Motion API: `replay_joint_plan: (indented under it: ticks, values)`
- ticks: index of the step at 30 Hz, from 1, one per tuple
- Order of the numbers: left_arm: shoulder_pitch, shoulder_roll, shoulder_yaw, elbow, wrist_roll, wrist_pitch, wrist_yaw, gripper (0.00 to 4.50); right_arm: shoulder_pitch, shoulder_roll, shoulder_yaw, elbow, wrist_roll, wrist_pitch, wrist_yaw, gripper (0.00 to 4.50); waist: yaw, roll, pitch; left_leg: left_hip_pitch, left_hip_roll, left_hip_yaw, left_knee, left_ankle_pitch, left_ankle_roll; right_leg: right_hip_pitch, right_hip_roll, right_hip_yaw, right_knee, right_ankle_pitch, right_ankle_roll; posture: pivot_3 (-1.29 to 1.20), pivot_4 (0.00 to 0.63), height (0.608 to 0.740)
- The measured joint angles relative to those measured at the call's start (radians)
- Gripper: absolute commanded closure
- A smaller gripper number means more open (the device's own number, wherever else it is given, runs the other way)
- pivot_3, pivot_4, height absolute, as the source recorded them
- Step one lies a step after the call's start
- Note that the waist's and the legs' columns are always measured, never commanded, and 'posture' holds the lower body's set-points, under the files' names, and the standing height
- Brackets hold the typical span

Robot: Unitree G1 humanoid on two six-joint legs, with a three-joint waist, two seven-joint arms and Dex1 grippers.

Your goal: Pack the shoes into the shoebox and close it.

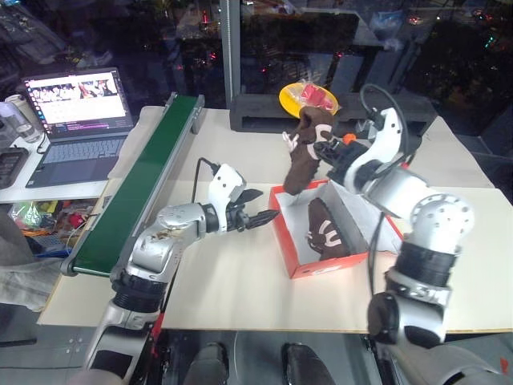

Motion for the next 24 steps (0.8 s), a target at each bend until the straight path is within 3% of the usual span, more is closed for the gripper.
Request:
replay_joint_plan:
  ticks: [2, 8, 24]
  values:
    - [0.017, 0.011, -0.007, -0.016, 0.0, -0.013, -0.022, 0.97, 0.001, -0.058, 0.062, 0.006, -0.009, 0.044, 0.044, 4.13, -0.001, 0.0, 0.0, 0.0, 0.0, 0.0, 0.0, 0.0, 0.0, 0.0, 0.0, 0.0, 0.0, 0.0, 0.0, 0.0, 0.15, 0.734]
    - [0.04, 0.028, -0.021, -0.055, -0.003, -0.015, -0.075, 0.97, 0.014, -0.085, 0.187, 0.042, -0.08, 0.048, 0.142, 4.13, 0.0, 0.0, 0.0, 0.0, 0.0, 0.0, 0.0, 0.0, 0.0, 0.0, 0.0, 0.0, 0.0, 0.0, 0.0, 0.0, 0.15, 0.734]
    - [0.06, 0.003, -0.042, -0.046, 0.024, -0.044, -0.06, 0.97, 0.03, 0.045, 0.405, 0.3, -0.419, -0.22, 0.374, 4.13, 0.005, -0.002, -0.003, 0.005, 0.0, 0.0, 0.0, 0.0, 0.0, 0.005, 0.0, 0.0, 0.0, -0.001, 0.0, 0.0, 0.15, 0.734]
